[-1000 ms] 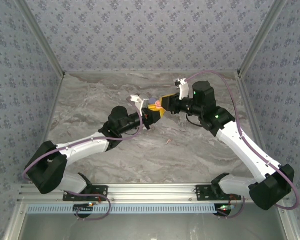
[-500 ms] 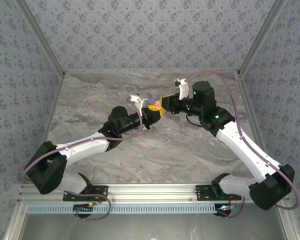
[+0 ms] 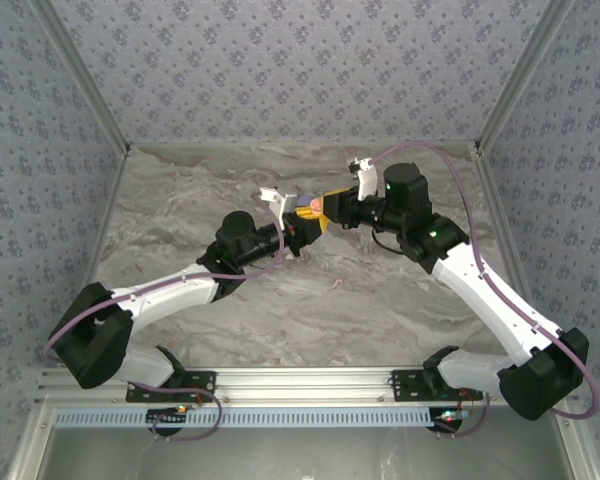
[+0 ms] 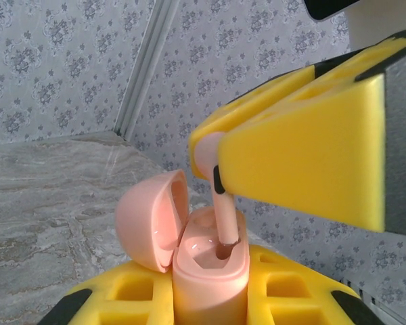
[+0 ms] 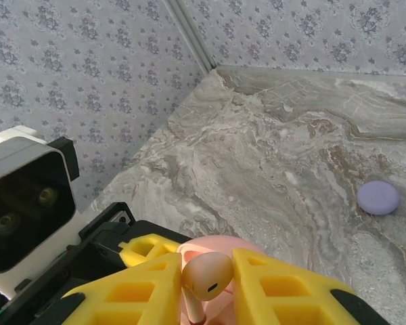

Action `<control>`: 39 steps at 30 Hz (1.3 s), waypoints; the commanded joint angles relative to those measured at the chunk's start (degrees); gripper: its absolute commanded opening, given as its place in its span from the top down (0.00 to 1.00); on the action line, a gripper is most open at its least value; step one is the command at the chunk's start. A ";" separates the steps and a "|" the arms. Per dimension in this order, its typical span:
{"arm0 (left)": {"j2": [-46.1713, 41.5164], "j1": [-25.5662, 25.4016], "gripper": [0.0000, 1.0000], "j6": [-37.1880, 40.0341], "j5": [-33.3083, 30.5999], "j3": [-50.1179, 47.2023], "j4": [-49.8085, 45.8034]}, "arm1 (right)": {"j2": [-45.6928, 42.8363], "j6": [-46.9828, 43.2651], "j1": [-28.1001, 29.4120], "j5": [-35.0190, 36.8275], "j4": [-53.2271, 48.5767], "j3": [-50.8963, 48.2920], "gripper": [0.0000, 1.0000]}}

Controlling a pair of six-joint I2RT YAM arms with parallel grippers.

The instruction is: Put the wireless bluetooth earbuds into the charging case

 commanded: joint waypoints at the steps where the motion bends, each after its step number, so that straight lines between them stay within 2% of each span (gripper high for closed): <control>1: -2.24 -0.34 0.85 -1.01 -0.53 2.38 1.71 | -0.35 -1.33 0.40 0.95 1.18 -0.22 0.73; 20: -3.06 -0.37 0.85 -0.57 -1.44 2.28 0.75 | -0.75 -2.83 1.45 -0.46 -0.84 -0.29 0.72; 39: -3.56 -0.34 0.86 3.04 -0.31 1.81 -2.88 | -1.49 -3.34 1.85 0.73 -3.80 2.17 0.52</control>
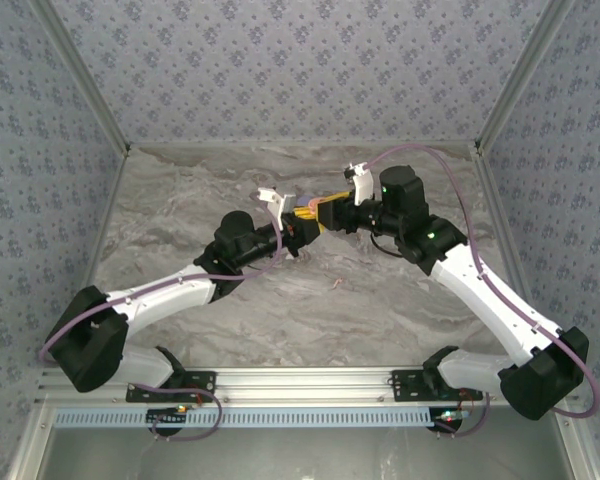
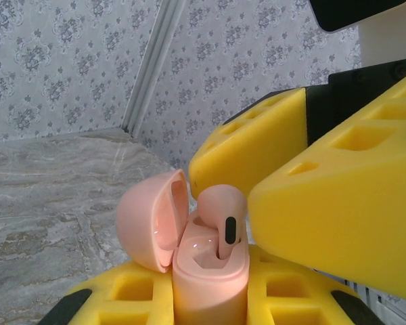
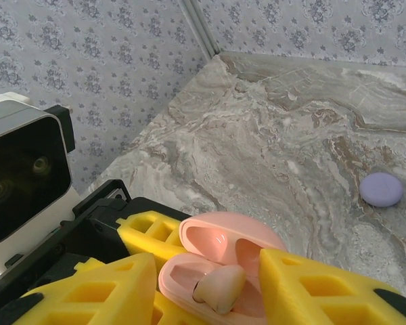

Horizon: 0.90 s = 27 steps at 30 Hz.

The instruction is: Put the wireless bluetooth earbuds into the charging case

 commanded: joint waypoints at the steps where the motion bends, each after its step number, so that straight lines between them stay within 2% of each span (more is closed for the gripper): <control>1: -2.15 -0.32 0.86 2.60 0.84 1.78 -0.39 | -1.53 -1.24 0.52 0.95 -2.14 2.14 0.51; 10: -3.61 -0.32 0.86 8.31 -0.26 1.24 -4.73 | -2.13 -3.06 0.47 2.34 -8.18 5.64 0.51; 20: -4.97 -0.34 0.86 13.91 -0.45 0.81 -6.62 | -1.67 -3.40 0.26 1.14 -12.61 6.03 0.69; 27: -5.31 -0.37 0.86 14.09 0.58 0.95 -6.34 | -0.51 -3.33 0.13 1.17 -12.88 6.21 0.73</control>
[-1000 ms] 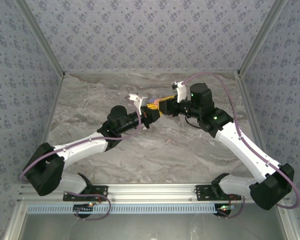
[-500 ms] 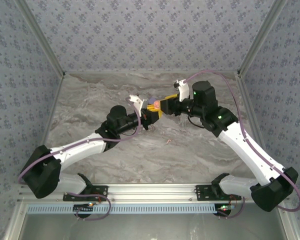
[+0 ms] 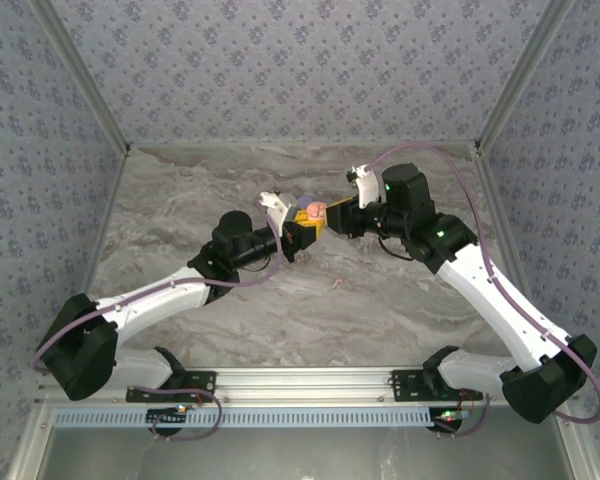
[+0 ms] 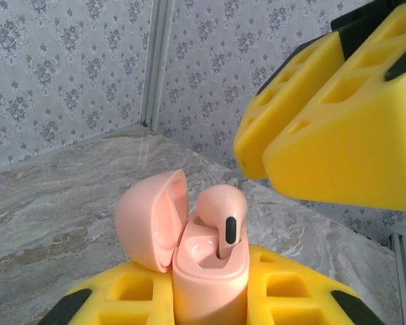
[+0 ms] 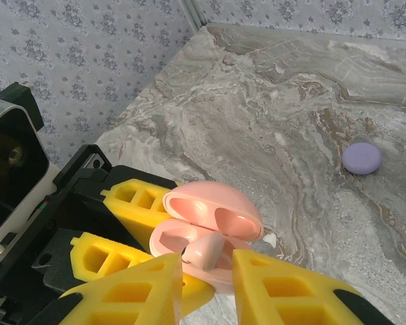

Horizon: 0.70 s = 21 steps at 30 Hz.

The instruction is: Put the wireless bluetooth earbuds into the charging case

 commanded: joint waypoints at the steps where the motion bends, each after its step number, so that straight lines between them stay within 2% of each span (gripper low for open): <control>1: -2.28 -0.32 0.86 1.30 0.75 0.90 0.83 | 0.55 -0.51 0.03 -0.29 -1.55 1.85 0.73; 21: -2.83 -0.32 0.87 0.65 3.35 0.31 2.68 | 2.67 -0.66 -0.12 -0.48 -2.97 2.22 0.73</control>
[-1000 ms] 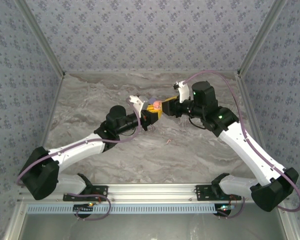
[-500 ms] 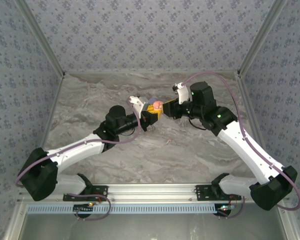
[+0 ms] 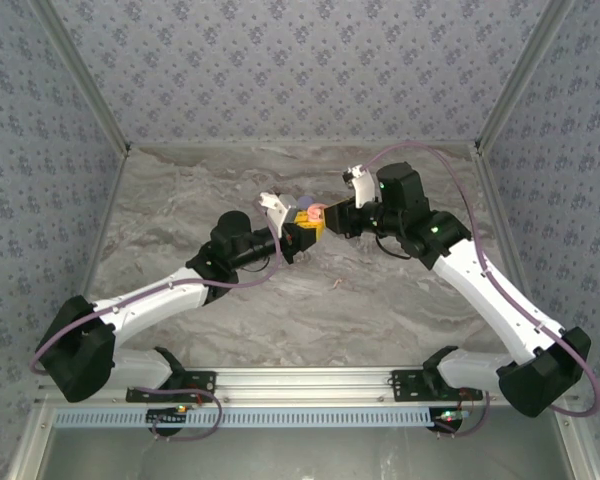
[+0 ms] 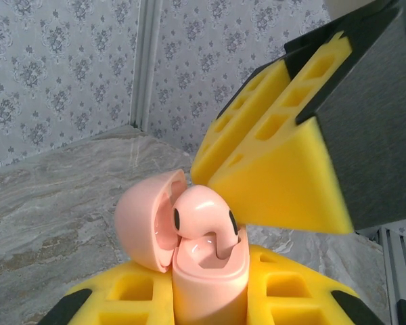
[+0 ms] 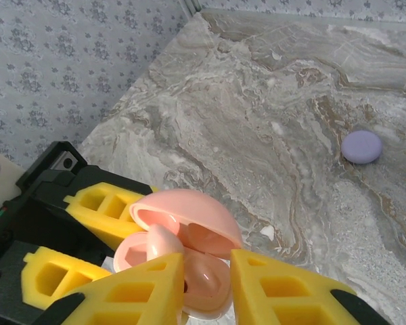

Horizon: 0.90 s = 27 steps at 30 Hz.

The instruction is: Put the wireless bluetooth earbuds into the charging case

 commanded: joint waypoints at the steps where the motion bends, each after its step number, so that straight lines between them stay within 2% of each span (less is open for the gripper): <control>1: -2.06 -0.32 0.87 0.56 1.56 0.35 2.95 | 0.62 -0.76 0.07 -1.01 -2.14 1.91 0.73; 11: -1.20 -0.43 0.87 0.95 3.70 1.29 1.38 | 1.31 -1.81 0.71 -3.01 -2.62 2.66 0.71; 17: -1.17 -0.36 0.87 1.51 4.48 1.41 0.53 | 1.53 -2.57 0.84 -1.28 -3.98 3.35 0.69; 19: -1.26 -0.35 0.87 1.67 3.66 1.42 -0.11 | 1.41 -2.60 0.87 0.43 -4.49 3.59 0.68; 22: -1.61 -0.36 0.87 1.52 -1.21 1.41 -2.11 | 0.51 -1.72 0.82 4.83 -4.54 3.30 0.65; 27: -2.58 -0.35 0.87 2.18 -5.17 1.13 -5.90 | 0.07 0.54 -0.08 16.41 -7.94 2.96 0.63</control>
